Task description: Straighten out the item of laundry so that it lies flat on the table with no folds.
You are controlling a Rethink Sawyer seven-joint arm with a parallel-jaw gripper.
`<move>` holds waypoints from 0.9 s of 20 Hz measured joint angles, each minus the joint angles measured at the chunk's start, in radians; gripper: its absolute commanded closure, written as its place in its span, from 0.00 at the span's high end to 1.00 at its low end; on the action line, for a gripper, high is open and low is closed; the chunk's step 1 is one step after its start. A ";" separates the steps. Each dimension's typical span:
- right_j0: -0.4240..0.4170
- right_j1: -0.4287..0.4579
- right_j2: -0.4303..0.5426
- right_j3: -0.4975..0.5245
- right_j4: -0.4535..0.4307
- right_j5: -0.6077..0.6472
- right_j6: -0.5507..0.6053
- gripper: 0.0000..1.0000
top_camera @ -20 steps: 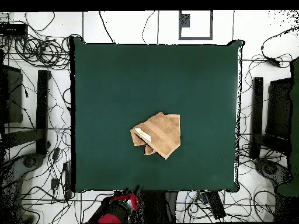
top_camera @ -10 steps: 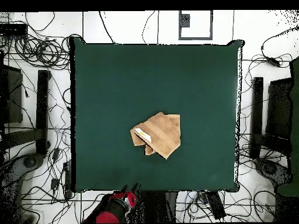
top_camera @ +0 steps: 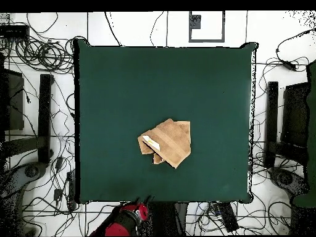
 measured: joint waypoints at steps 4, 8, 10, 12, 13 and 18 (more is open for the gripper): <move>0.005 0.024 -0.012 0.000 0.003 -0.009 0.000 1.00; 0.006 0.043 -0.012 0.000 0.003 -0.028 0.000 1.00; 0.006 0.056 -0.013 0.000 0.003 -0.044 0.000 1.00; 0.006 0.075 -0.013 0.000 0.003 -0.069 0.000 1.00; 0.006 0.077 -0.013 0.000 0.003 -0.073 0.000 1.00; 0.006 0.107 -0.013 0.000 0.003 -0.117 0.000 1.00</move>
